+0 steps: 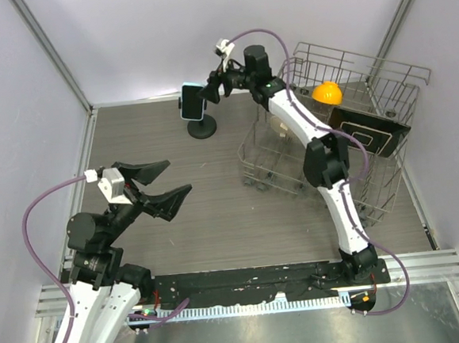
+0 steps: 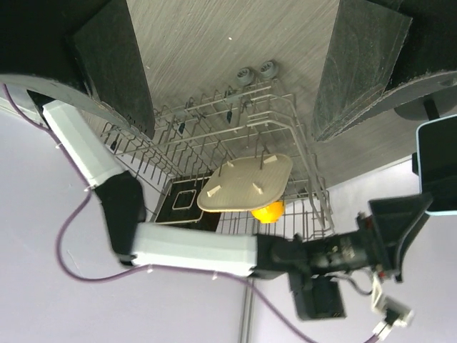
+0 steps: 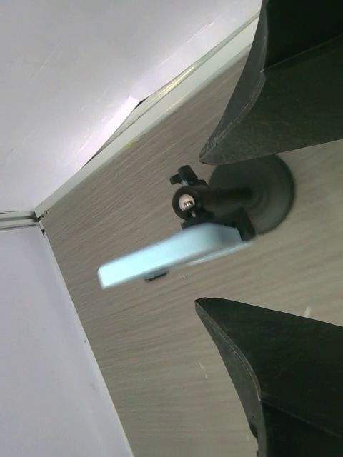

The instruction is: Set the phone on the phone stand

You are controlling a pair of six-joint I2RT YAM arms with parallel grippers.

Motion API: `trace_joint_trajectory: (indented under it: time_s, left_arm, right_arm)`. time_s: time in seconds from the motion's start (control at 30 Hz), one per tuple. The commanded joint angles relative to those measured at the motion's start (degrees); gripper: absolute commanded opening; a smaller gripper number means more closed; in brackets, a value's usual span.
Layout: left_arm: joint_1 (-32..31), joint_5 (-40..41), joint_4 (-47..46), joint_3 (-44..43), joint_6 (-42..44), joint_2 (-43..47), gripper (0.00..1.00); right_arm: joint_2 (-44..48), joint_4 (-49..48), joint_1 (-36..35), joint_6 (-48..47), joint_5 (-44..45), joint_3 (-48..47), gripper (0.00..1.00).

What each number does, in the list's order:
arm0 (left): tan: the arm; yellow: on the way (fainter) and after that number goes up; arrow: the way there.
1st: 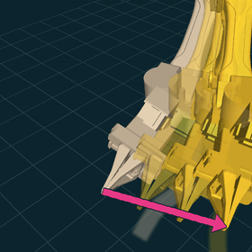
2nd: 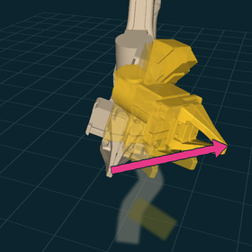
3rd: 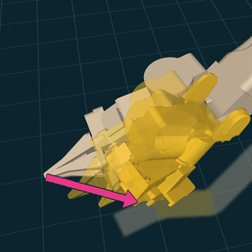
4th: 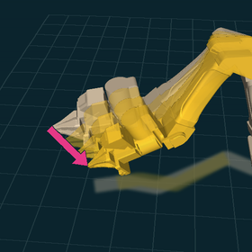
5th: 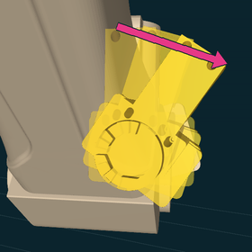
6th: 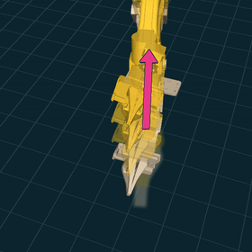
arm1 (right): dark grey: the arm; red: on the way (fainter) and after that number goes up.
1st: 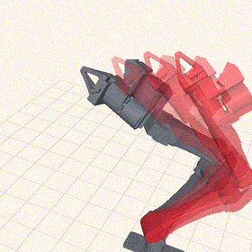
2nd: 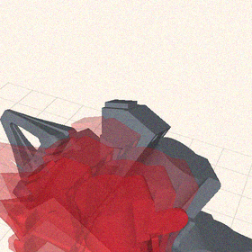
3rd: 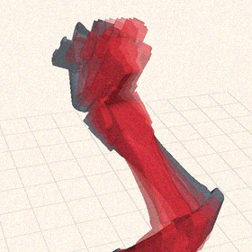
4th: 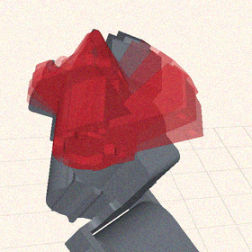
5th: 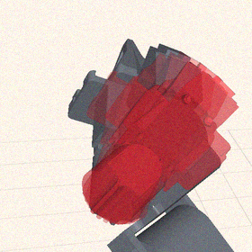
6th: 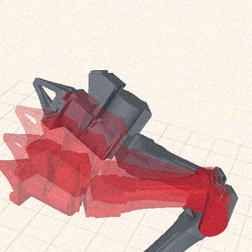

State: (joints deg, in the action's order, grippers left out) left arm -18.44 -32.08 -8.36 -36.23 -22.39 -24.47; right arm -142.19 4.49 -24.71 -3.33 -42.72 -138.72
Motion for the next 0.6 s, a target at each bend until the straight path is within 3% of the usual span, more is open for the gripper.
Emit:
trace_joint_trajectory:
  time_s: [0.0, 0.1, 0.2, 0.23, 0.3, 0.43, 0.5, 0.57]
  left_arm:
    - [-0.20, 3.07, 1.76, -1.12, -1.86, 1.79, 0.95]
    - [-0.20, 4.91, 4.66, -2.87, -2.74, 2.14, 0.94]
    - [-0.20, 10.26, 8.18, -4.55, -3.88, 2.50, 0.94]
    - [-0.20, 12.28, 10.19, -4.90, -4.23, 2.67, 0.93]
    - [-0.28, 18.76, 15.02, -6.04, -5.11, 2.41, 0.94]
    - [-0.20, 30.91, 29.58, -9.38, -6.35, 0.13, 0.95]
    - [-0.20, 36.35, 33.57, -11.67, -6.61, -1.27, 0.96]
    - [-0.20, 37.43, 36.57, -13.07, -6.61, -1.63, 0.96]
  right_arm:
    - [18.93, 1.22, -0.34, 0.87, 4.75, 8.44, 0.81]
    - [24.83, 3.75, -1.30, 3.15, 8.60, 14.86, 0.81]
    - [29.06, 11.02, -4.37, 6.05, 23.69, 17.68, 0.82]
    - [32.03, 13.50, -5.34, 6.23, 32.70, 18.73, 0.82]
    - [35.21, 19.55, -8.68, 6.84, 40.14, 20.49, 0.82]
    - [49.41, 22.93, -13.34, 12.37, 57.79, 33.92, 0.82]
    - [55.50, 22.49, -16.05, 16.32, 71.77, 42.77, 0.82]
    - [64.00, 22.05, -17.82, 16.87, 81.68, 48.42, 0.82]
